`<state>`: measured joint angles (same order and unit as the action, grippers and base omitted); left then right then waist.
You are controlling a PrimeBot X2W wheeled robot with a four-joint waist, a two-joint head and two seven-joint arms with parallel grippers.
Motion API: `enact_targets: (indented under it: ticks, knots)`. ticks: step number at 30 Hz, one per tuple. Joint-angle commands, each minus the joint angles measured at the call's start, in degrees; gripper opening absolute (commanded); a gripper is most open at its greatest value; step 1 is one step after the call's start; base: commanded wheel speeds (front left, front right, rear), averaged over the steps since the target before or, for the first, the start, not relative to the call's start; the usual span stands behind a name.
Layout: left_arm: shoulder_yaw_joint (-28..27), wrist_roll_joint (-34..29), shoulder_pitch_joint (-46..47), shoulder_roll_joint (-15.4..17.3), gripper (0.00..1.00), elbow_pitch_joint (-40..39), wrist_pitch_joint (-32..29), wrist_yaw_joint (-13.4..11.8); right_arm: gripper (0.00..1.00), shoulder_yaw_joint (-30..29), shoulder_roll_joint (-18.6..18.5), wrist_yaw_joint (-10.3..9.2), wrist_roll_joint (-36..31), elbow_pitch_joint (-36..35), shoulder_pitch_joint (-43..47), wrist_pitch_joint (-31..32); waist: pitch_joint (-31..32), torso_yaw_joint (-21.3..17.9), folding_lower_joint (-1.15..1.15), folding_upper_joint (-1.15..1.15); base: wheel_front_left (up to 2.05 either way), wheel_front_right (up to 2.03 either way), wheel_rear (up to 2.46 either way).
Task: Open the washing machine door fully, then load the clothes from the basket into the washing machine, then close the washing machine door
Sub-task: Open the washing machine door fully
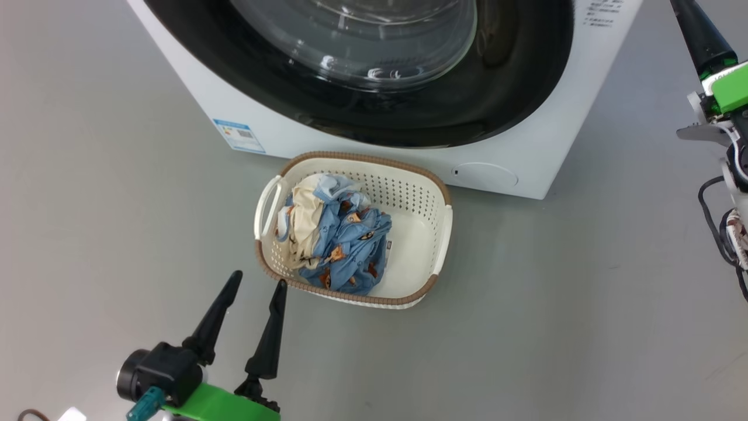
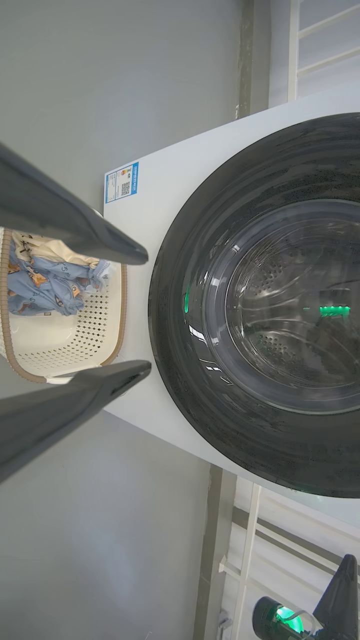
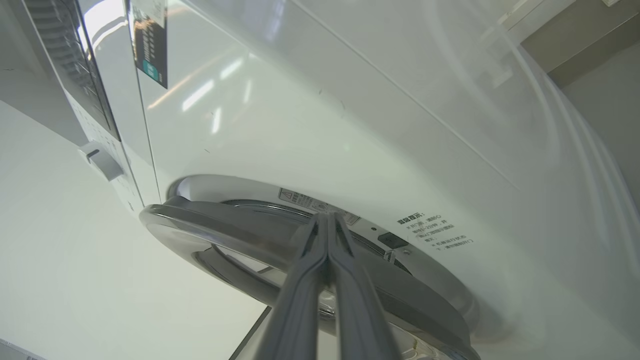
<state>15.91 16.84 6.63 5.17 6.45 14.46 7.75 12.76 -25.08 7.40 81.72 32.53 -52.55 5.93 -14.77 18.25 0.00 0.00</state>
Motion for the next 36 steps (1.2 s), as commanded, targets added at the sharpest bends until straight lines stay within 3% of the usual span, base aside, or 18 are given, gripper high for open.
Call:
enact_targets:
  ticks: [1,5,14,36]
  knots:
    - [-1.62,0.19,1.77,0.70,1.00,-1.42,0.54,-0.26,0.00,1.06,-0.33,0.09,0.70,-1.10,-1.55,0.97,-1.16,0.94,0.00,0.00,0.00,0.00,0.00]
    - [-0.64,0.47,2.90,0.55,1.00,-1.40,0.54,-0.26,0.00,2.25,-0.84,0.09,4.17,1.47,-4.36,7.14,-2.89,1.79,0.00,0.00,0.00,0.00,0.00]
    - [0.92,1.22,5.50,0.20,1.00,-1.60,0.54,-0.26,0.00,3.56,-1.10,0.09,6.27,5.31,-10.30,13.71,-6.24,3.36,0.00,0.00,0.00,0.00,0.00]
    - [1.86,1.93,7.97,-0.28,1.00,-1.43,0.54,-0.26,0.00,6.67,0.95,0.09,7.22,10.39,-17.21,21.65,-8.54,4.43,0.00,0.00,0.00,0.00,0.00]
